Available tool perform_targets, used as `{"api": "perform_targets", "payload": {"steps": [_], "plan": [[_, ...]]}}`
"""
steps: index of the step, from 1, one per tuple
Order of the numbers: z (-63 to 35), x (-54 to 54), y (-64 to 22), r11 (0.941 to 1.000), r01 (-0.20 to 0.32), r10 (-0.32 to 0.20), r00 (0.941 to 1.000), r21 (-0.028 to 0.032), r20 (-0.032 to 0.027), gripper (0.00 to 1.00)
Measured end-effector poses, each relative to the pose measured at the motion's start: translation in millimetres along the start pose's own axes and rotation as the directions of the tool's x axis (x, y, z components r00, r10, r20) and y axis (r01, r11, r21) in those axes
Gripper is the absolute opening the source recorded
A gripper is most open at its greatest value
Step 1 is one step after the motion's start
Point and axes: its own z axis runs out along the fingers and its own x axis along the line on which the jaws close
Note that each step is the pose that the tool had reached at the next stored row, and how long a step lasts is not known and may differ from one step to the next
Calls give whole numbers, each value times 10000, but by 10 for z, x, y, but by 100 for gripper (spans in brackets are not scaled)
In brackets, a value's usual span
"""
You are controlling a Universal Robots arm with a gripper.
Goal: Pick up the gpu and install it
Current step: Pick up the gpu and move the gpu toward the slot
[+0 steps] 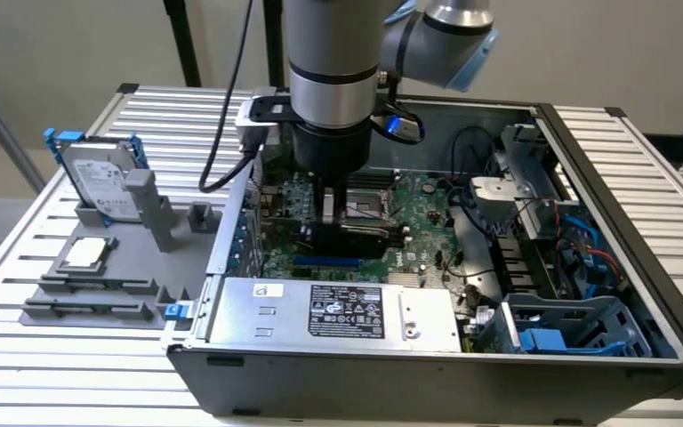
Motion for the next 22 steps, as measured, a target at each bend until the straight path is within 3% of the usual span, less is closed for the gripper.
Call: {"api": "perform_targets", "payload": {"steps": [5,22], "plan": [[11,1,16,10000,1,-1,10000,1,26,26],[30,-9,26,9999,120,-120,9999,-2,34,26]]}}
